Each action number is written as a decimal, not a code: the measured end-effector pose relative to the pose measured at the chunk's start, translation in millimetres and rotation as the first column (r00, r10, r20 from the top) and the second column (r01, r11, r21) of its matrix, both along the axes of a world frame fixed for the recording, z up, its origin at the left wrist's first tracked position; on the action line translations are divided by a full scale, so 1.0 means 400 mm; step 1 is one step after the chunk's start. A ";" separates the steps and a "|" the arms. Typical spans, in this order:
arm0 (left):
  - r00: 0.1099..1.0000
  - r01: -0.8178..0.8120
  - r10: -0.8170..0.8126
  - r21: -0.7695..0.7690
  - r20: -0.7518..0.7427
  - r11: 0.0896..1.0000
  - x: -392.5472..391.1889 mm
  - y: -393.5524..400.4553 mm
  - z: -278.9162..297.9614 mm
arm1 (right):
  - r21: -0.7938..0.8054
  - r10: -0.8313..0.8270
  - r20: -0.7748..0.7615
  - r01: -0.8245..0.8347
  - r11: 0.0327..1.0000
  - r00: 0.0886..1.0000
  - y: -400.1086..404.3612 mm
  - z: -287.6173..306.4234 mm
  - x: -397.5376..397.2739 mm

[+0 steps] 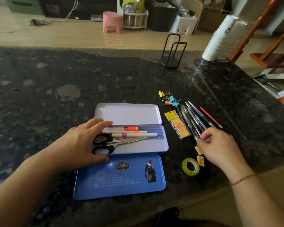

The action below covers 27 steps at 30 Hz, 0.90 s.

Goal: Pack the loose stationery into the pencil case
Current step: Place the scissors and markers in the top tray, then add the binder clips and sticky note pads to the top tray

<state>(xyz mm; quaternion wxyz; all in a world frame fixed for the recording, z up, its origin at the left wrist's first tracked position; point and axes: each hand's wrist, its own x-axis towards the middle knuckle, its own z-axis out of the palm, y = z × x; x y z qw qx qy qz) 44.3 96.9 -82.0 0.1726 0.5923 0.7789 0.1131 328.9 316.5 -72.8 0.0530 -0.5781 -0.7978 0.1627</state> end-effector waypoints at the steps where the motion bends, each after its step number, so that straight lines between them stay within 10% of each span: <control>1: 1.000 -0.003 0.003 -0.007 0.000 1.000 0.000 0.000 0.002 | -0.005 0.007 -0.003 -0.007 1.000 1.000 0.000 -0.005 -0.008; 27: 0.989 -0.046 0.026 -0.131 -0.148 0.990 -0.005 -0.021 -0.009 | 0.300 0.250 0.063 -0.257 0.918 0.966 0.227 -0.035 -0.281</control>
